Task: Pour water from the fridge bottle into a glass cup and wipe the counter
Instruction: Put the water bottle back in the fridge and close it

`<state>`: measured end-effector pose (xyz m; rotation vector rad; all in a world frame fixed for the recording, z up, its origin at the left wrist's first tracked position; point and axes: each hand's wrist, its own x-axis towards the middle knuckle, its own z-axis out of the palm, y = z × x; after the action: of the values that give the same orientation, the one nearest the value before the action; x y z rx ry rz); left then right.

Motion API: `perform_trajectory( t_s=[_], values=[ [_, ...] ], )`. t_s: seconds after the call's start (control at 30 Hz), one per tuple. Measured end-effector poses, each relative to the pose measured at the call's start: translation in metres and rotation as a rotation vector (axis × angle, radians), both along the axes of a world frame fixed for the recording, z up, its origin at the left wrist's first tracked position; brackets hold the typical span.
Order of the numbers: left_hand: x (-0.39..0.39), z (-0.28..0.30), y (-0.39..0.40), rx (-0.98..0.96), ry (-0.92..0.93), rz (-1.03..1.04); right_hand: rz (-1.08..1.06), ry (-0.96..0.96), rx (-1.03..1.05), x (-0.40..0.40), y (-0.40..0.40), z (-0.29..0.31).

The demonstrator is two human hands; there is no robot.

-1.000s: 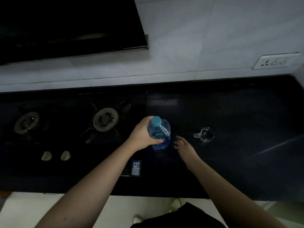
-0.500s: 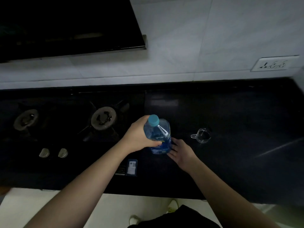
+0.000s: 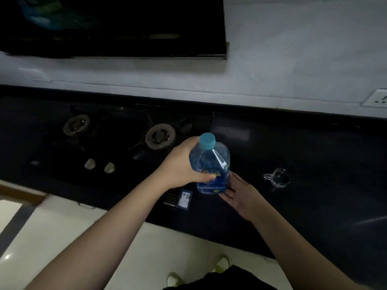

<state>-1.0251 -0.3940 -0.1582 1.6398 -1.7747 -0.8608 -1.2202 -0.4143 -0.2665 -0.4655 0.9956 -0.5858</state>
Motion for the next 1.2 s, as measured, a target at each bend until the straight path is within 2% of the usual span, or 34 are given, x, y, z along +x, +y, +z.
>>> perform_trajectory(
  t_s=[0.27, 0.53, 0.73, 0.9, 1.2],
  values=[
    [0.046, 0.032, 0.066, -0.099, -0.018, 0.198, 0.186, -0.123, -0.022, 0.05, 0.02, 0.038],
    [0.1, 0.053, 0.166, -0.127, -0.033, 0.411, 0.428, -0.017, -0.143, 0.132, 0.077, 0.063],
    [0.131, 0.061, 0.272, -0.101, -0.03, 0.6, 0.665, -0.041, -0.242, 0.184, 0.157, 0.071],
    [0.147, 0.061, 0.364, -0.089, 0.044, 0.756, 0.775, -0.042, -0.227, 0.217, 0.233, 0.073],
    [0.157, 0.071, 0.513, -0.098, 0.038, 0.984, 0.946, -0.046, -0.151, 0.266, 0.357, 0.084]
  ],
)
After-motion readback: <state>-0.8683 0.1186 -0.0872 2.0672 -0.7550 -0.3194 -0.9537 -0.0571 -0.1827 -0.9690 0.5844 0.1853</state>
